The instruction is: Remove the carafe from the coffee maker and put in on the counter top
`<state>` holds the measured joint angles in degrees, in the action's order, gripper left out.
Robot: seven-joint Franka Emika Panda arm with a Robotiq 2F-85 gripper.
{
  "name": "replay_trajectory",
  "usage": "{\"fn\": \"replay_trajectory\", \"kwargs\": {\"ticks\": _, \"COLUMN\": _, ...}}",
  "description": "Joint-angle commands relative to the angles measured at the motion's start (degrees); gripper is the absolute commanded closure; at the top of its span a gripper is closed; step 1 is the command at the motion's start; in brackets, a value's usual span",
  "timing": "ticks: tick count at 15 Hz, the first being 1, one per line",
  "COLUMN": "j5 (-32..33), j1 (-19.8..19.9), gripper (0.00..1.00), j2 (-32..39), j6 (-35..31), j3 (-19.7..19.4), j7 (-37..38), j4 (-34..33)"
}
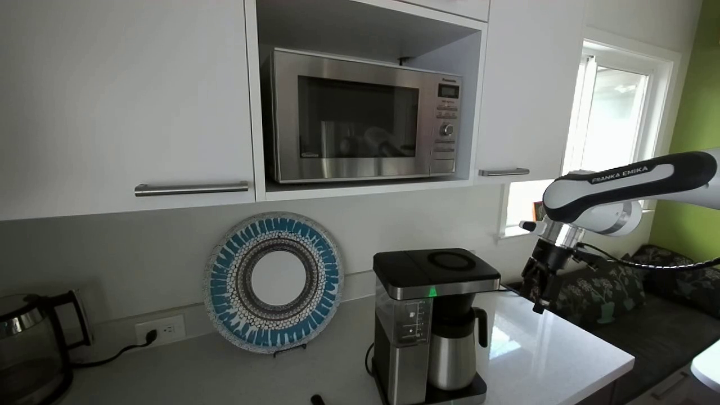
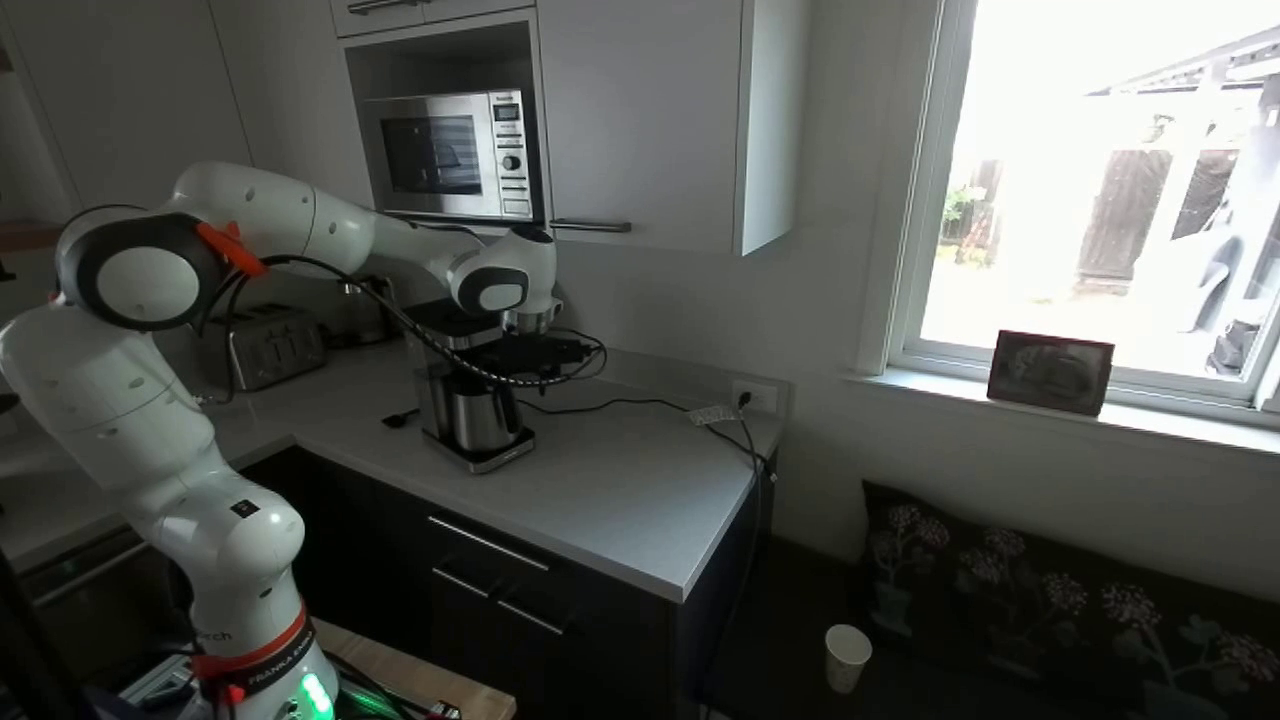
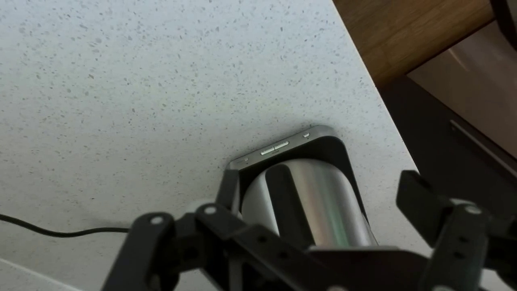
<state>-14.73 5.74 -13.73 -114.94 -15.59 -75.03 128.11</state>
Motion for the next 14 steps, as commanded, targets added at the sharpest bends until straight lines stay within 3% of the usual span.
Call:
{"fn": "replay_trajectory", "kwargs": {"ticks": 1, "j5": -0.1, "j1": 0.4, "gripper": 0.0, "j2": 0.0, "j6": 0.2, "j3": 0.4, "j7": 0.0, "j4": -0.1}}
{"fn": "replay_trajectory", "kwargs": {"ticks": 5, "j5": -10.7, "j1": -0.9, "gripper": 0.0, "j2": 2.1, "j6": 2.9, "j3": -1.7, "j7": -12.1, "j4": -0.5}}
{"fn": "replay_trajectory", "kwargs": {"ticks": 14, "j5": -25.1, "j1": 0.0, "gripper": 0.0, "j2": 8.4, "j6": 5.0, "j3": 0.3, "j7": -30.0, "j4": -2.5}}
